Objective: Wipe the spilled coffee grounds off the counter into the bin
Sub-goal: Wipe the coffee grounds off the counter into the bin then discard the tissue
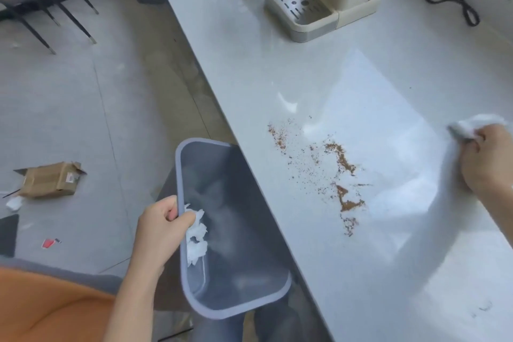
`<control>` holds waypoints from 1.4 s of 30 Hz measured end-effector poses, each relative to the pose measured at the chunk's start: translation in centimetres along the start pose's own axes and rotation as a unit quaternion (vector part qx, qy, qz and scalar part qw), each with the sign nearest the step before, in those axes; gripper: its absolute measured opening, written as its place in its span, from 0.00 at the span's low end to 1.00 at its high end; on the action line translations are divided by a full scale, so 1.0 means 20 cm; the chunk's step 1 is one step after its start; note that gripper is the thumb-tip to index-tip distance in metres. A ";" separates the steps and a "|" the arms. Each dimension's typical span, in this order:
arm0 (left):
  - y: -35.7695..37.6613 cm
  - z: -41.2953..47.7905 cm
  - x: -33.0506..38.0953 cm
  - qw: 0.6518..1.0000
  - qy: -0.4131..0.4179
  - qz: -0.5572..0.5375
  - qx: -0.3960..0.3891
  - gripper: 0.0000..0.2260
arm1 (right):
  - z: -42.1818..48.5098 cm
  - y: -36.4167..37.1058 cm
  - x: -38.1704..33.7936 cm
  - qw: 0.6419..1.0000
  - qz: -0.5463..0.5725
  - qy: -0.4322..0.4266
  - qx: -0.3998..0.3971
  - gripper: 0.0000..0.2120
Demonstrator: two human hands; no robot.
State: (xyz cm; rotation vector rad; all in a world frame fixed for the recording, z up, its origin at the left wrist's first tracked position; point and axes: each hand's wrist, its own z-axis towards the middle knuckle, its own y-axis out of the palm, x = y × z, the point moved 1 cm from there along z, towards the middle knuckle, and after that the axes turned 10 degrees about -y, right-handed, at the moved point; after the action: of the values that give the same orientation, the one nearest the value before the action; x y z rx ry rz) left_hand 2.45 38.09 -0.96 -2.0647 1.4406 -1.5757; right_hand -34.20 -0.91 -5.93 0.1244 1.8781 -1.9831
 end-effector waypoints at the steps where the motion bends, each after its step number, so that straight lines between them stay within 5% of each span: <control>1: 0.00 0.00 0.00 1.000 -0.003 -0.001 0.000 0.14 | 0.03 0.03 -0.07 1.000 0.000 -0.008 0.008 0.10; 9: 0.00 0.03 -0.03 1.000 -0.006 -0.007 -0.009 0.15 | -0.01 0.25 -0.80 0.971 0.068 -0.224 -0.052 0.04; 13: 0.00 0.02 -0.02 1.000 -0.017 -0.014 -0.011 0.15 | -0.15 0.26 -0.97 0.914 0.110 -0.335 -0.199 0.05; 15: 0.00 0.02 -0.01 1.000 -0.012 -0.014 -0.013 0.17 | -0.12 0.22 -0.96 0.906 0.165 -0.328 -0.209 0.08; 18: 0.00 0.01 0.00 1.000 0.000 -0.015 -0.014 0.18 | 0.09 0.13 -0.87 0.949 0.245 -0.200 -0.014 0.08; 20: 0.00 0.01 0.00 1.000 0.004 -0.013 -0.013 0.19 | 0.23 0.13 -0.79 0.978 0.167 -0.115 0.050 0.11; 24: -0.01 0.01 -0.01 1.000 0.000 -0.012 -0.010 0.19 | 0.33 0.25 -0.76 0.996 0.066 -0.055 -0.019 0.16; 32: 0.00 0.00 -0.01 1.000 0.003 -0.004 -0.003 0.21 | 0.10 0.43 -1.40 0.938 0.141 -0.284 -0.139 0.21; 39: -0.01 0.00 0.00 1.000 -0.011 -0.022 -0.004 0.18 | -0.24 0.30 -1.31 0.840 0.122 -0.429 -0.309 0.20; 42: -0.01 0.00 0.00 1.000 -0.004 -0.024 -0.014 0.15 | -0.18 0.22 -1.18 0.886 0.198 -0.348 -0.234 0.16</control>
State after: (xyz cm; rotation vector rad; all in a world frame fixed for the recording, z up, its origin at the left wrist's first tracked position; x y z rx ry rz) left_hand 2.55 38.32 -0.80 -2.1350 1.4282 -1.5721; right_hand -11.90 7.81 -2.41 -0.2876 1.6064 -1.0518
